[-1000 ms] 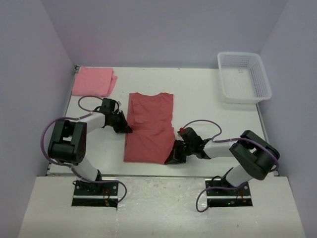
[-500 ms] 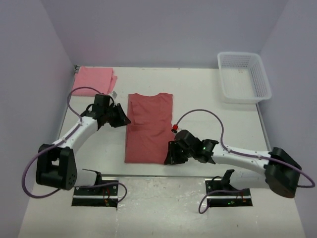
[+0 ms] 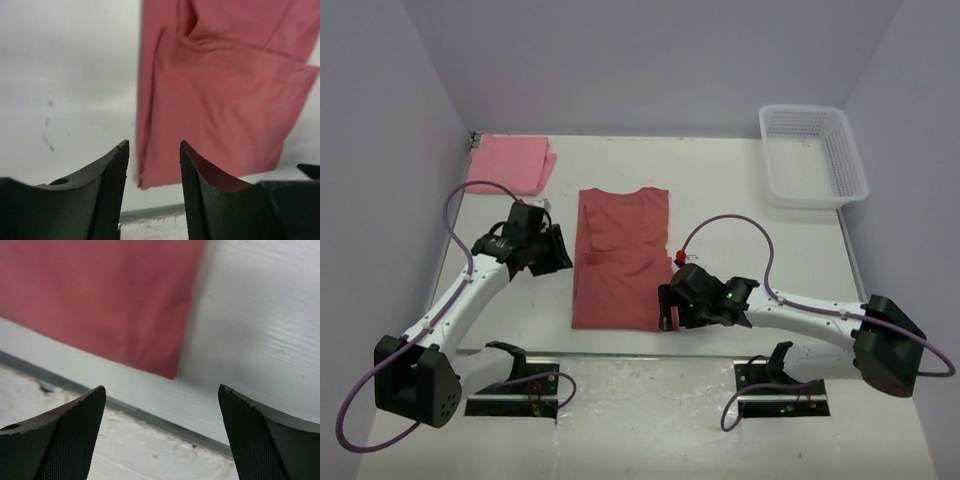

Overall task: Fold and stack the t-shirts
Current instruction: Fold the folded rectangular tshirt in 1/3 of the way, then grab one side of the 2/3 rectangular tshirt with both arms

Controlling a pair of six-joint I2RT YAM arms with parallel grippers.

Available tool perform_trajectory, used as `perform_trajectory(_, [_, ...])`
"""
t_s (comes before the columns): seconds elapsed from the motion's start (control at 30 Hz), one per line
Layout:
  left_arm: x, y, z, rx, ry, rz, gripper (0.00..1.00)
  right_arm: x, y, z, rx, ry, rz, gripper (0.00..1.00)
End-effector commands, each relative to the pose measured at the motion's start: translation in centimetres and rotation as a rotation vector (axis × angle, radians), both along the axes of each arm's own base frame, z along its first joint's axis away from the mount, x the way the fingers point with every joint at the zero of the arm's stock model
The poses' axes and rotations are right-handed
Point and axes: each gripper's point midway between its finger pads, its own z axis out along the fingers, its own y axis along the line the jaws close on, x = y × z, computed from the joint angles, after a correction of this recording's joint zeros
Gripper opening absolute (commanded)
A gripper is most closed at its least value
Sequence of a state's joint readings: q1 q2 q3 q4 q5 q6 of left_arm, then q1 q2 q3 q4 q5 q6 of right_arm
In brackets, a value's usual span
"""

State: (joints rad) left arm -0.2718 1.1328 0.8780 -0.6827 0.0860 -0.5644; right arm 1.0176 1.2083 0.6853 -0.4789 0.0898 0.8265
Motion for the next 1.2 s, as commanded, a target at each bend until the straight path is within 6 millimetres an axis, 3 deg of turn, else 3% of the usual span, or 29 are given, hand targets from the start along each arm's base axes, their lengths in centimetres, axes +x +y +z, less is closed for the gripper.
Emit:
perform_trajectory(0.0, [-3.4,1.1,-2.2,0.032,0.103,0.029,0.47,0.7,-1.3,-1.8,-0.031,0.016,-0.073,0.93])
perform_trajectory(0.2, [-5.1,1.4,-2.6,0.024,0.122,0.035,0.47,0.6,-2.1,-4.4,0.032,0.080,-0.131,0.93])
perform_trajectory(0.33, [-5.4,1.5,-2.5,0.014,0.130,0.054,0.46,0.1,-1.6,-5.9,0.078,0.121,-0.141,0.81])
perform_trajectory(0.43, [-5.6,1.6,-2.7,0.023,0.138,0.055,0.46,-0.2,-1.0,-6.3,0.113,0.148,-0.152,0.70])
perform_trajectory(0.7, [-5.9,1.8,-2.4,0.030,0.149,0.063,0.47,-1.9,0.1,-6.8,0.143,0.188,-0.174,0.70])
perform_trajectory(0.87, [-6.8,2.2,-3.3,0.052,0.202,0.070,0.47,-2.2,0.4,-7.6,0.154,0.202,-0.192,0.65])
perform_trajectory(0.97, [-7.3,2.3,-3.6,0.055,0.216,0.070,0.46,-2.4,0.2,-8.4,0.145,0.216,-0.205,0.54])
perform_trajectory(1.07, [-7.7,2.4,-3.8,0.054,0.224,0.069,0.47,-2.2,0.3,-8.6,0.152,0.209,-0.222,0.31])
perform_trajectory(1.1, [-7.9,2.4,-3.9,0.056,0.228,0.066,0.47,-2.1,0.2,-8.6,0.149,0.206,-0.227,0.31])
perform_trajectory(1.17, [-8.2,2.4,-4.2,0.058,0.240,0.065,0.47,-2.0,0.0,-8.6,0.139,0.202,-0.232,0.11])
